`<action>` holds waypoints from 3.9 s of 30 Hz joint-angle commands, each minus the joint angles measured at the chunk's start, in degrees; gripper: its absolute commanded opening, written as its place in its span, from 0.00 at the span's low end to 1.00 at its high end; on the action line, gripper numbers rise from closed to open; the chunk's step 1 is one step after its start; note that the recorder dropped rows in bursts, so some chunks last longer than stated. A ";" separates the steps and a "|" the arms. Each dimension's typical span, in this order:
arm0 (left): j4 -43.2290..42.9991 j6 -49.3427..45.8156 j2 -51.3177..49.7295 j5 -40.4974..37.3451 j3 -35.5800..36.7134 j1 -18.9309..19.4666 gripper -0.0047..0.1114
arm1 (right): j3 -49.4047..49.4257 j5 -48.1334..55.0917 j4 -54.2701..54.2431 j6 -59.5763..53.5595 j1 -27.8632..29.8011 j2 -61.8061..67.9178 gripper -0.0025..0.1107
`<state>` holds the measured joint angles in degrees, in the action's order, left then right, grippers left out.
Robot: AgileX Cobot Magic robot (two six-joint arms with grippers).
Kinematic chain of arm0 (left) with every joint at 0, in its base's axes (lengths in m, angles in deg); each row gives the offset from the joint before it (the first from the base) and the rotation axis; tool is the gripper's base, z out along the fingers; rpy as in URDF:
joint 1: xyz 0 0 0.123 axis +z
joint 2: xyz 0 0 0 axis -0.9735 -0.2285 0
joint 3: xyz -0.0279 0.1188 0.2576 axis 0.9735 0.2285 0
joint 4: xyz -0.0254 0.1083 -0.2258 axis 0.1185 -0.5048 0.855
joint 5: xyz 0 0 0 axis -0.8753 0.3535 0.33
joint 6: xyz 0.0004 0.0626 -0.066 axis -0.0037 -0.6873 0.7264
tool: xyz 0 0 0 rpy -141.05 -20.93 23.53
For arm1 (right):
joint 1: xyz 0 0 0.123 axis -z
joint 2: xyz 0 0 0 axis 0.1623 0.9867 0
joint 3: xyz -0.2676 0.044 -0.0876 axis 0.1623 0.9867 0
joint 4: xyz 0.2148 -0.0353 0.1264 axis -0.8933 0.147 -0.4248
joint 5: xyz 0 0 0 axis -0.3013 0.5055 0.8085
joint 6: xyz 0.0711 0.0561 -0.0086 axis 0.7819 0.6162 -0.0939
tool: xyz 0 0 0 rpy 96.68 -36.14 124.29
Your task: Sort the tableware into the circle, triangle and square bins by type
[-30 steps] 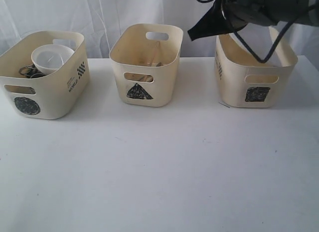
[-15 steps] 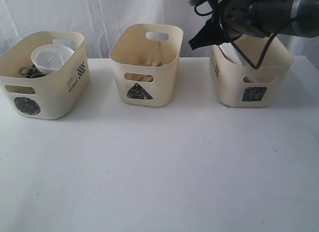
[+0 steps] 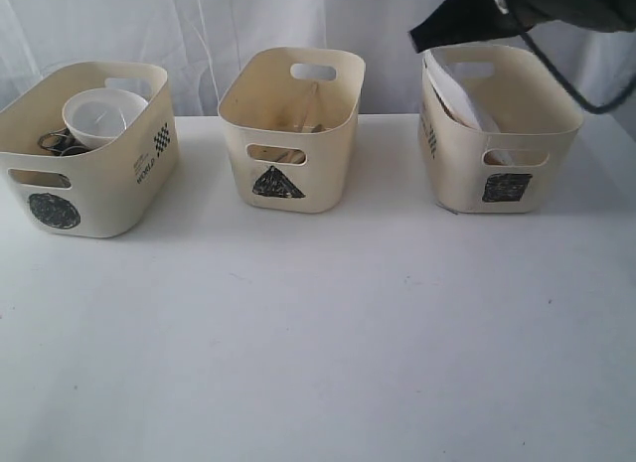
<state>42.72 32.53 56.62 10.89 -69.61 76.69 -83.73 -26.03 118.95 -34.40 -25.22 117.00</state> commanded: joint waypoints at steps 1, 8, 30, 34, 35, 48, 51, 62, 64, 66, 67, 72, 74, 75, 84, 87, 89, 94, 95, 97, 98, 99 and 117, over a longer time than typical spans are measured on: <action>-0.10 0.26 0.25 0.30 0.25 0.04 0.04 | 13.37 -3.82 0.42 4.98 0.48 -14.01 0.02; -0.10 0.26 0.25 0.30 0.25 0.04 0.04 | 41.35 -8.74 -1.91 12.87 0.48 -41.44 0.02; -0.10 0.26 0.25 0.30 0.25 0.04 0.04 | 58.36 -10.03 -19.54 -10.34 0.48 -71.17 0.02; -0.10 0.26 0.25 0.30 0.25 0.04 0.04 | 64.21 -10.53 -27.75 -20.14 0.48 -77.52 0.02; -0.10 0.26 0.25 0.30 0.25 0.04 0.04 | 65.47 -10.53 -29.64 -21.85 0.48 -79.16 0.02; -0.10 0.26 0.25 0.30 0.25 0.04 0.04 | 75.88 -11.92 -43.23 -34.99 0.48 -91.32 0.02; -0.10 0.26 0.25 0.30 0.25 0.04 0.04 | 77.58 -12.73 -43.75 -34.99 0.48 -91.32 0.02; -0.10 0.26 0.25 0.30 0.25 0.04 0.04 | 78.18 -14.05 -48.44 -40.47 2.05 -91.32 0.02; -0.10 0.26 0.25 0.30 0.25 0.04 0.04 | 78.18 -13.90 -48.58 -41.29 4.44 -91.32 0.02; -0.10 0.26 0.25 0.30 0.25 0.04 0.04 | 78.18 -14.15 -49.14 -42.47 7.05 -91.32 0.02; -0.10 0.26 0.25 0.30 0.25 0.04 0.04 | 78.18 -14.15 -49.84 -43.06 8.28 -91.32 0.02; -0.10 0.26 0.25 0.30 0.25 0.04 0.04 | 78.18 -14.15 -50.83 -43.95 11.51 -91.32 0.02; -0.10 0.26 0.25 0.30 0.25 0.04 0.04 | 78.18 -14.02 -50.83 -43.95 11.54 -91.32 0.02; -0.10 0.26 0.25 0.30 0.25 0.04 0.04 | 78.18 -14.03 -50.83 -43.85 11.54 -91.32 0.02; -0.10 0.26 0.25 0.30 0.25 0.04 0.04 | 78.18 -13.63 -49.52 -41.32 14.26 -91.32 0.02; -0.10 0.26 0.25 0.30 0.25 0.04 0.04 | 78.18 -13.52 -49.65 -41.32 14.87 -91.32 0.02; -0.10 0.26 0.25 0.30 0.25 0.04 0.04 | 78.18 -13.15 -49.65 -41.32 14.87 -91.32 0.02; -0.10 0.26 0.25 0.30 0.25 0.04 0.04 | 78.18 -13.15 -49.76 -41.32 14.87 -91.32 0.02; -0.10 0.26 0.25 0.30 0.25 0.04 0.04 | 78.18 -13.15 -49.76 -41.32 14.87 -91.32 0.02; -0.10 0.26 0.25 0.30 0.25 0.04 0.04 | 78.18 -13.15 -49.76 -41.32 14.87 -91.32 0.02; -0.10 0.26 0.25 0.30 0.25 0.04 0.04 | 78.18 -13.15 -49.76 -41.32 14.87 -91.32 0.02; -0.10 0.26 0.25 0.30 0.25 0.04 0.04 | 78.18 -13.15 -49.76 -41.32 14.87 -91.32 0.02; -0.10 0.26 0.25 0.30 0.25 0.04 0.04 | 78.18 -13.15 -49.89 -41.32 14.73 -91.32 0.02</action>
<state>42.72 32.53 56.62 10.89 -69.61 76.69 -5.86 -39.09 68.84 -75.90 -10.62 26.08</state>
